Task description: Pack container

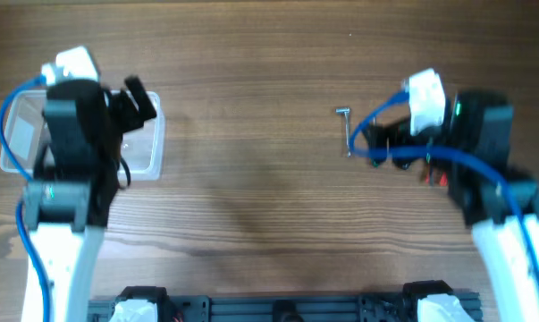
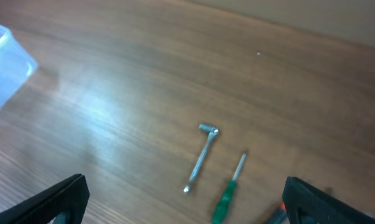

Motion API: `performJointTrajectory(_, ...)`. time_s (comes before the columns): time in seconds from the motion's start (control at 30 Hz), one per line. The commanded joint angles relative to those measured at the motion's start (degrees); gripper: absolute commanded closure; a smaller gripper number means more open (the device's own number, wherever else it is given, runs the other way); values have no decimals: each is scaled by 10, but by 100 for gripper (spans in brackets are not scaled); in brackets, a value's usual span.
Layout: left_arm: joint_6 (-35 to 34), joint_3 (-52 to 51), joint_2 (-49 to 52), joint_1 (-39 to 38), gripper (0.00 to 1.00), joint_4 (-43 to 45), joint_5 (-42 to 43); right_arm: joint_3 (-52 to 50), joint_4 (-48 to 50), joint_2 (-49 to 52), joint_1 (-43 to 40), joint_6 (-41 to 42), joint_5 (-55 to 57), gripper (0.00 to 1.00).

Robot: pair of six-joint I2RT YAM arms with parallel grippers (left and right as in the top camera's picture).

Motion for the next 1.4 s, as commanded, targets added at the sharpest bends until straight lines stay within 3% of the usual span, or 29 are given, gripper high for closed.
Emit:
performJointTrajectory(0.0,37,78,73,24,0,-51,106,106,-26,92,-11,-15,-14,0)
performJointTrajectory(0.1,37,93,101,37,0,-78,184,120,-32,125,-11,64,-13,0)
performJointTrajectory(0.23,34,93,103,38,0,-107,193,120,-33,134,-22,131,26,0)
performJointTrajectory(0.4,32,93,103,38,0,-119,263,120,-43,143,-118,219,27,0)
performJointTrajectory(0.47,33,93,103,38,0,-118,255,120,-62,154,-170,244,27,0)
performJointTrajectory(0.63,34,93,133,38,0,-146,196,119,-94,181,-239,244,-9,0)
performJointTrajectory(0.8,84,93,226,38,1,-215,196,104,-97,204,-245,245,-5,0)
performJointTrajectory(1.0,86,93,333,38,2,-220,181,101,-102,235,-245,244,-2,0)
performJointTrajectory(1.37,103,93,436,38,26,-210,111,101,-107,252,-245,244,8,0)
